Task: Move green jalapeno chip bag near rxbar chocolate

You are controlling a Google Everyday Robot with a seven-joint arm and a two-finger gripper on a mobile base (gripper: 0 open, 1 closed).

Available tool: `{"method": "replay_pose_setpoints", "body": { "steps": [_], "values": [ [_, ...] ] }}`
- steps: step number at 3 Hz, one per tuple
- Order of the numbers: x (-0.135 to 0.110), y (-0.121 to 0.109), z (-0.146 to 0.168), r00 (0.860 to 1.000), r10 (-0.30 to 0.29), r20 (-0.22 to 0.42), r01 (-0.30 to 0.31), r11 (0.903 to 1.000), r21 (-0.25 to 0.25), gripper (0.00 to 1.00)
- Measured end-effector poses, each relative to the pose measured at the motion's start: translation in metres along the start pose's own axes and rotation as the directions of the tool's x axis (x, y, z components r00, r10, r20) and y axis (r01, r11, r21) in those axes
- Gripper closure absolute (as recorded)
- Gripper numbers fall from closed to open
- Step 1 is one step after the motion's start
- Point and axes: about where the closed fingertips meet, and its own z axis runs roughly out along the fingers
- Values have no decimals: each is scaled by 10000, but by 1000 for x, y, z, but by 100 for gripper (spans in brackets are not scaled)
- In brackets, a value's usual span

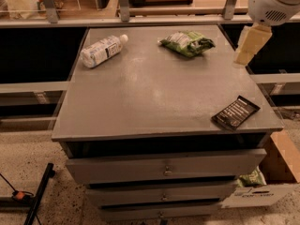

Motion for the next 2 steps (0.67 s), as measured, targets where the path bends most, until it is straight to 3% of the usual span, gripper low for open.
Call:
{"method": "replay_pose_setpoints", "body": {
  "steps": [1,2],
  "values": [
    [0,0,0,10000,-1,1,1,10000,0,0],
    [-13,-6,31,9994,-135,310,137,9999,-56,0]
  ]
}}
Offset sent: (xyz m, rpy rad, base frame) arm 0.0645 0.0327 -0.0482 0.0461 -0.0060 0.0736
